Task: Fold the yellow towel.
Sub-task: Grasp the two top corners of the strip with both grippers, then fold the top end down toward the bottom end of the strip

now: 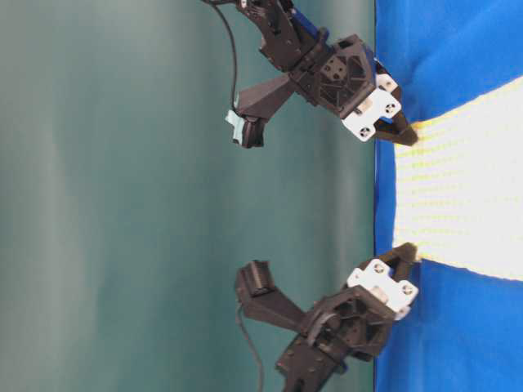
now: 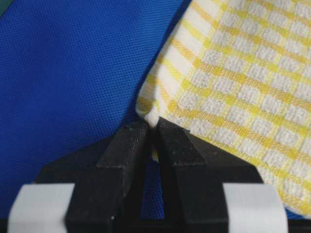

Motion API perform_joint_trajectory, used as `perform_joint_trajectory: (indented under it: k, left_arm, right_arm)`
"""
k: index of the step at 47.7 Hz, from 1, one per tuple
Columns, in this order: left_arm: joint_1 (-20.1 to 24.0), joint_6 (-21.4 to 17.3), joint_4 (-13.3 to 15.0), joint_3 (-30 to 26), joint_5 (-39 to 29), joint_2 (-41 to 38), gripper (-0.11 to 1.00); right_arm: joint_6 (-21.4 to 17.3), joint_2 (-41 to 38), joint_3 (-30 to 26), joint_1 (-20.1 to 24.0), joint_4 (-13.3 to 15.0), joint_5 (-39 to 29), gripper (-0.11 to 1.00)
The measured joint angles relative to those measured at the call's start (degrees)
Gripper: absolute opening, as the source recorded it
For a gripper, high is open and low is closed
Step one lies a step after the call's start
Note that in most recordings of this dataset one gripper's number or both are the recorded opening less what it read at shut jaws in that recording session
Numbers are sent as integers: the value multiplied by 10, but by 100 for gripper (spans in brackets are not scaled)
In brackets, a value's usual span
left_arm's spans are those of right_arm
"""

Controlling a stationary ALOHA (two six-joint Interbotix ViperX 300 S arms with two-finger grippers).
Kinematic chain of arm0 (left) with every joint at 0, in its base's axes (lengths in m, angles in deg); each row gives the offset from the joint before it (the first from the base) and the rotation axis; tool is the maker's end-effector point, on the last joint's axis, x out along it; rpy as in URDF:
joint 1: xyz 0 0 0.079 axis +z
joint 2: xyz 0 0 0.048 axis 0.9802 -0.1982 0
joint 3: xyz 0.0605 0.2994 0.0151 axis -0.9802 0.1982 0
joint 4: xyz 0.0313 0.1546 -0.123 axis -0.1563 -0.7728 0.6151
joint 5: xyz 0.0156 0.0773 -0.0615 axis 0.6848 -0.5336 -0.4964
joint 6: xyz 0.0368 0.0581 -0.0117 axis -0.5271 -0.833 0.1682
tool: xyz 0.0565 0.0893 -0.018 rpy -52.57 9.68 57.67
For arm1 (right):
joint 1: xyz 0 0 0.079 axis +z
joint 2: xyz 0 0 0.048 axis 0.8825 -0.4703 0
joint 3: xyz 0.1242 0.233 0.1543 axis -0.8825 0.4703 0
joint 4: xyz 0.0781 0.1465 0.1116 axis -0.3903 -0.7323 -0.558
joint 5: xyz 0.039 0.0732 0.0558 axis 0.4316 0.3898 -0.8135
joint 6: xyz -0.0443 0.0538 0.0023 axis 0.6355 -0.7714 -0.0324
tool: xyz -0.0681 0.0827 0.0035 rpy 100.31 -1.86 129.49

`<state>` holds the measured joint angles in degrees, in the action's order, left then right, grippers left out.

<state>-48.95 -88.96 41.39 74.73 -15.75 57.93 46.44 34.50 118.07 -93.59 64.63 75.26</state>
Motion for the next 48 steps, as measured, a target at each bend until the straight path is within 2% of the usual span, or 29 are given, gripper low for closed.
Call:
perform_joint_trajectory:
  k: [13,28,36,48]
  left_arm:
    - [3,-24,0,-1,-18,41,4]
    - [-1,-19,0,-3,-40,50,4]
    - [-35,-18,0,5,-65,82,4]
    - [-108,-8,1,53,-77,149,4]
  right_arm:
    - [1,51,10,-1,-1,0,7]
    - [-1,57,17,-1,-3,-2,7]
    - [-9,88,45,13,-10,-1,7]
    - [-22,157,103,81,-20,2,7]
